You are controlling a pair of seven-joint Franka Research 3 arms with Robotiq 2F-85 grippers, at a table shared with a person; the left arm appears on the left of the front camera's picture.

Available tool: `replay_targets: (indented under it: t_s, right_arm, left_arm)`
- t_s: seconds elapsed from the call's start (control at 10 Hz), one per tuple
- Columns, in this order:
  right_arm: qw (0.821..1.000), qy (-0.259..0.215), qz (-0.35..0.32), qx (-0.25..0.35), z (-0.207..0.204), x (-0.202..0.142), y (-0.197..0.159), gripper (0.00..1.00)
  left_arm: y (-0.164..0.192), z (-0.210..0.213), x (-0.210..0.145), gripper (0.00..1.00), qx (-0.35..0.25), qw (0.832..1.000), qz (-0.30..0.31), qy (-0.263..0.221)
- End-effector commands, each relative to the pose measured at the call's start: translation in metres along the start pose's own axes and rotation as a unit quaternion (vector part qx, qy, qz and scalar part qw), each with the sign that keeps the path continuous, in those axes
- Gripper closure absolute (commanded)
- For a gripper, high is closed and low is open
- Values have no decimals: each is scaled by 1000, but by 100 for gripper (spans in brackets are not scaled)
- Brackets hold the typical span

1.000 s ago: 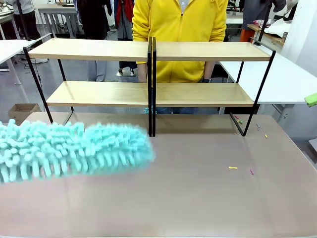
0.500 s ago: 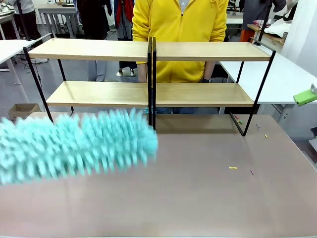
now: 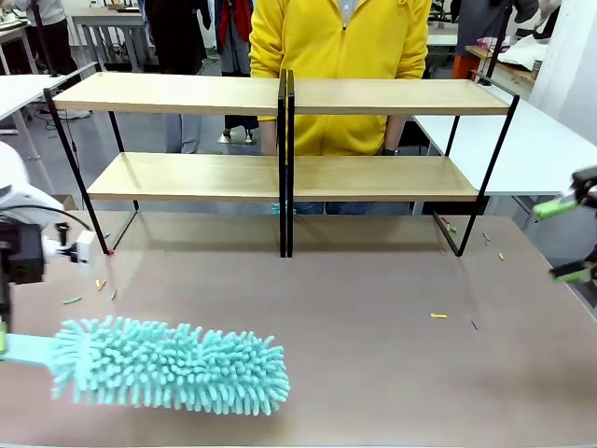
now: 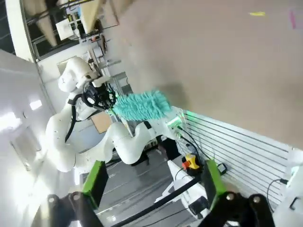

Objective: Clean the shelves.
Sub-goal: Place the Duster on the table.

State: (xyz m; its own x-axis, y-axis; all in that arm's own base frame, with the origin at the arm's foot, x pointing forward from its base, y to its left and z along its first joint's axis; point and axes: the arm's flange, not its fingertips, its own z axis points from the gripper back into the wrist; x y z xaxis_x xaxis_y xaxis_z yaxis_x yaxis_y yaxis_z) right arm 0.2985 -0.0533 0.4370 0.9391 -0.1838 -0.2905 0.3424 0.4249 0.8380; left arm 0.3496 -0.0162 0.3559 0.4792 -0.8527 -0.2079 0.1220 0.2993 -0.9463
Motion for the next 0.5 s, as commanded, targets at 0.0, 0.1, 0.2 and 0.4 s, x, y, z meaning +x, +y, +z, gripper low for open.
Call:
replay_targets:
  t_s: [0.0,0.1,0.2,0.4]
  right_arm:
    - [999,11,-38,-19,-85,4,-81,0]
    - [998,38,-44,-4,-102,13,-92,0]
    - [998,53,-29,25,-113,15,-91,0]
    - [997,52,-56,-8,-66,62,-80,0]
  left_arm:
    - [14,44,15,88,0,999,-21,-44]
    - [21,51,14,88,-8,998,-20,-66]
    - [29,57,10,88,-13,996,-12,-87]
    - [40,67,-11,88,-30,992,-8,-124]
